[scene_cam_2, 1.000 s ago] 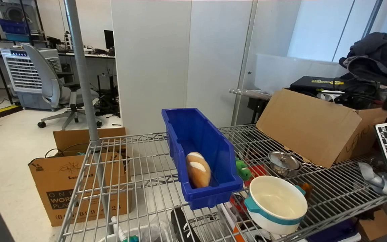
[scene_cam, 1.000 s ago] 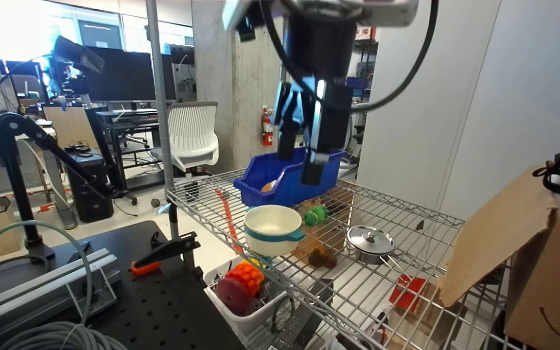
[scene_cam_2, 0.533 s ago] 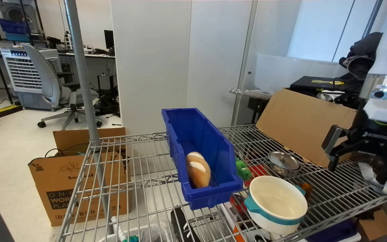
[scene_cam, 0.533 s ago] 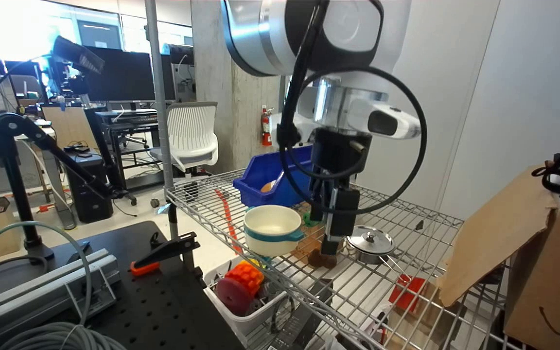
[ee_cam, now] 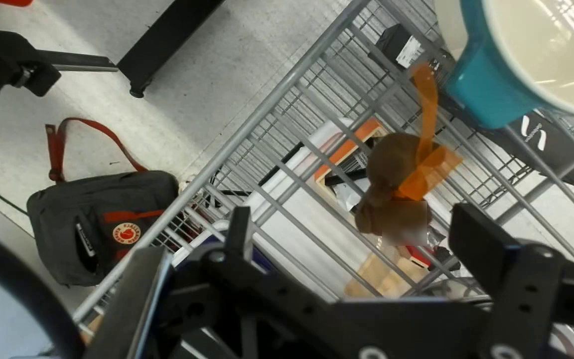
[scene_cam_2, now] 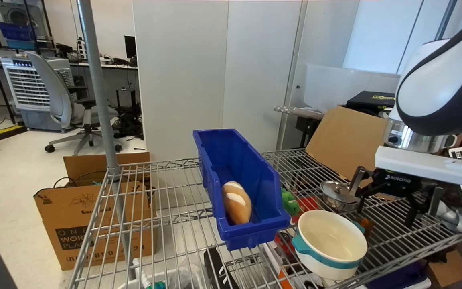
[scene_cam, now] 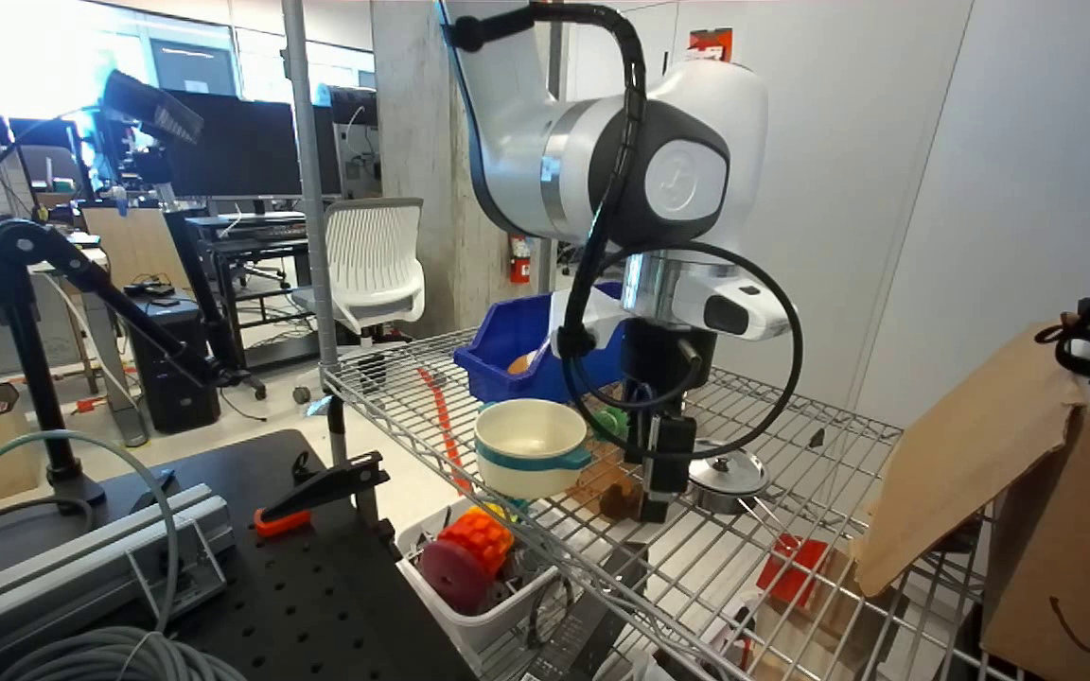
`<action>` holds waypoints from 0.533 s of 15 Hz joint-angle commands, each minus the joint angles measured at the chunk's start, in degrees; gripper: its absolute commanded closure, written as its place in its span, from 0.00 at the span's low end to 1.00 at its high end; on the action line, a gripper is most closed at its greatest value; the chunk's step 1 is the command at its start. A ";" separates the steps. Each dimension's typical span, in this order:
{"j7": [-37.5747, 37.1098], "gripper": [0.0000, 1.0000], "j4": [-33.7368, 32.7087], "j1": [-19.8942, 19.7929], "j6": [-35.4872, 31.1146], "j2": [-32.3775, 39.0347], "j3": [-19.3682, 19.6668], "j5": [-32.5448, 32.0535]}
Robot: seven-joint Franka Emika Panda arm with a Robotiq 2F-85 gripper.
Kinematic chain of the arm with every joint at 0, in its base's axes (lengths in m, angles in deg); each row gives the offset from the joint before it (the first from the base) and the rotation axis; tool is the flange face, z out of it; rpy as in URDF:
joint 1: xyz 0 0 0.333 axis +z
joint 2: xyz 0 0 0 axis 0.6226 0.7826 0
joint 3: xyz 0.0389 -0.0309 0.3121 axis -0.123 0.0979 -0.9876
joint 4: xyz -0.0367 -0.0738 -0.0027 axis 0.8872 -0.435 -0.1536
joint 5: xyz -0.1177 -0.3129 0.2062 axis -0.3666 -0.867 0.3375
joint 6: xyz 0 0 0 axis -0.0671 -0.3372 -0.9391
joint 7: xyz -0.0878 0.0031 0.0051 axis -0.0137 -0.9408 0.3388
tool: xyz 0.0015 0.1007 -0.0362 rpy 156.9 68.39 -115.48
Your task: Put the plush toy into the white bowl
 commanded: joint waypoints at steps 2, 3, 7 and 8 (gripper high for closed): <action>-3.34 0.25 -6.11 4.46 -0.31 5.91 2.93 -0.51; -3.74 0.26 -7.02 4.97 -0.10 6.85 3.17 -0.46; -4.79 0.58 -9.20 6.77 0.08 9.41 4.18 -0.63; -4.78 0.65 -9.35 6.95 0.01 9.64 4.30 -0.60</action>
